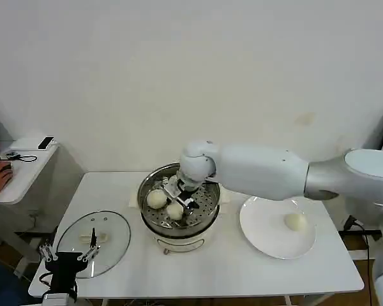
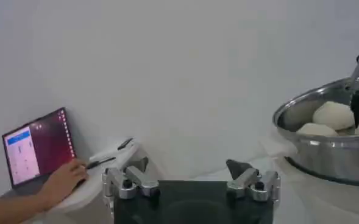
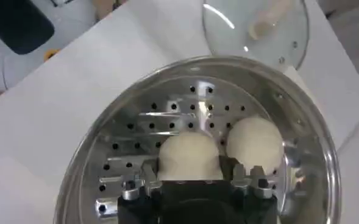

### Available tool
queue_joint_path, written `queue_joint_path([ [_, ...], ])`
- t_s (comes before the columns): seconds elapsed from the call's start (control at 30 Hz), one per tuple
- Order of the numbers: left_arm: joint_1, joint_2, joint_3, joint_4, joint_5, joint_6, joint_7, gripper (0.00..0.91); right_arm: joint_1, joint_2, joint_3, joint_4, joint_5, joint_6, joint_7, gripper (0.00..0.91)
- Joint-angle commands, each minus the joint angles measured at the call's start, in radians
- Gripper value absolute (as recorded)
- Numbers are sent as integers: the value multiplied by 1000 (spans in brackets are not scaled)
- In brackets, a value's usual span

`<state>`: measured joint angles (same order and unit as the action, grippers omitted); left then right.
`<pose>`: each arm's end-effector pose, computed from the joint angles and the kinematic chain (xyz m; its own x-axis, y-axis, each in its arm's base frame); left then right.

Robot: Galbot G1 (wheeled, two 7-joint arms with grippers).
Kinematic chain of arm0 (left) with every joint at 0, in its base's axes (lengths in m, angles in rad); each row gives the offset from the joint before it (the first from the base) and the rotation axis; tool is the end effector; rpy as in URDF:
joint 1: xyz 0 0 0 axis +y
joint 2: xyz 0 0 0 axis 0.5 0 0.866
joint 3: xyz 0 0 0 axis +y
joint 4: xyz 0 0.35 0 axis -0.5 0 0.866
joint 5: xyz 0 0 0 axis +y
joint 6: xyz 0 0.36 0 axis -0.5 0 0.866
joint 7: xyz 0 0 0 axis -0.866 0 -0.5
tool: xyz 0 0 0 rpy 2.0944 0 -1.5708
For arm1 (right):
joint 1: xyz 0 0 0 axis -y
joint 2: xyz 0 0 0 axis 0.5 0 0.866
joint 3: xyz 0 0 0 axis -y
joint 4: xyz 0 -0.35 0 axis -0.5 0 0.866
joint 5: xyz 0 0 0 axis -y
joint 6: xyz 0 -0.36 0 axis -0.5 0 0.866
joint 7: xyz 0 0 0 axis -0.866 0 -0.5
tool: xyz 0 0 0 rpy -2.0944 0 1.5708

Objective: Take steamed baozi put them in steamer then cover it.

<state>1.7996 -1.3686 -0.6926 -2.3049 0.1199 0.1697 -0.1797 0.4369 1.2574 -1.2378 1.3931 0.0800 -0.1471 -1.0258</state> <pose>0.1257 0.0659 -0.2513 -0.9722 -0.2160 0.0901 -0.1641 0.9036 0.3956 0.4931 0.2034 -0.1102 -0.1134 -0.2854 0.9517 -0.5985 -0.7450 -0.2947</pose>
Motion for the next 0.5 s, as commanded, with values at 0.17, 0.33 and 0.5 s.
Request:
queue_joint_path([
  [0.17,-1,5,-1,-1,-2,0,1,907,40,-50,19,26,32,20,13,907],
  [0.33,-2,10,0,-3,-4,0,1,907,65,-133,47,32,60,-38,37,907],
  [0.5,-8,15,5,-4,-5,1,0,907,80,-260,66,60,87,-113,58,907],
])
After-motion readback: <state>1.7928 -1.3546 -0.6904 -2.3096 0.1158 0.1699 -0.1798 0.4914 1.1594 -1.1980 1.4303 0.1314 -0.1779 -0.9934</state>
